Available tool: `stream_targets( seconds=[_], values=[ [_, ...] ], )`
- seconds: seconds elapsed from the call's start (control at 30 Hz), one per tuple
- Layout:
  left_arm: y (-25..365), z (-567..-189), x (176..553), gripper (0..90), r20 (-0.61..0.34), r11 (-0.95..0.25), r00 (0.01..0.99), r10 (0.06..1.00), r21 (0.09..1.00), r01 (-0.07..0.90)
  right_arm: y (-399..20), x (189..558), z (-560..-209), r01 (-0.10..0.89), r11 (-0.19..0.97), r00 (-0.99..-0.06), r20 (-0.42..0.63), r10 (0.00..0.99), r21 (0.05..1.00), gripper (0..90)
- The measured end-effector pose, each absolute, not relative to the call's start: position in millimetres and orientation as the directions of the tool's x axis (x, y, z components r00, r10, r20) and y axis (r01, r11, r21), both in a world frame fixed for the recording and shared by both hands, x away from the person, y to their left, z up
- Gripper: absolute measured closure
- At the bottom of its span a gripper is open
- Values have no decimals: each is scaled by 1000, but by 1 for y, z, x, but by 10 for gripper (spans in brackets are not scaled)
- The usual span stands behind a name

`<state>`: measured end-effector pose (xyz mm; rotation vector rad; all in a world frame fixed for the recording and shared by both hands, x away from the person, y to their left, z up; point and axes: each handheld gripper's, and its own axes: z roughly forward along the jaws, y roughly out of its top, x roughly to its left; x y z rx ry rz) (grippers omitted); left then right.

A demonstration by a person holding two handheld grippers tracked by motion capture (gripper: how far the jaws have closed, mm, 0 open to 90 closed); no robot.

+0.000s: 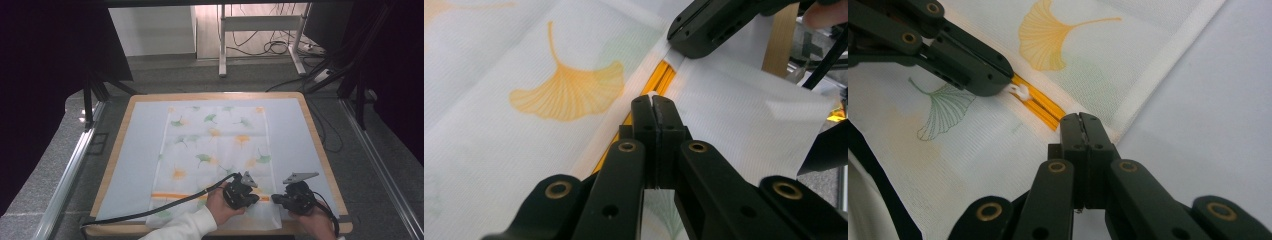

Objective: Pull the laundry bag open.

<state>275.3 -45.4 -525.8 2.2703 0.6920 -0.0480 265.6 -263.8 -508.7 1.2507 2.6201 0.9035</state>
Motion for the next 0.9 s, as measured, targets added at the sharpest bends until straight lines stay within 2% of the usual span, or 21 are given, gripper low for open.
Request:
stream_targets(
  seconds=[0.07,0.2,0.53,0.73,0.9],
  values=[
    [-40,-527,277,900,-259,-562,845,468,652,510,-264,266,-509,676,486,-659,158,736,554,900],
    [-38,-526,273,900,-216,-581,857,468,656,482,-265,267,-509,675,487,-661,163,732,554,900],
    [-30,-527,275,900,-242,-565,846,474,654,503,-265,267,-509,673,490,-665,162,729,554,900],
    [-25,-526,272,900,-208,-580,854,477,655,483,-264,267,-509,673,491,-664,160,730,552,900],
    [-16,-528,274,900,-252,-552,837,486,654,517,-264,267,-509,673,492,-665,161,729,553,900]
  ],
)
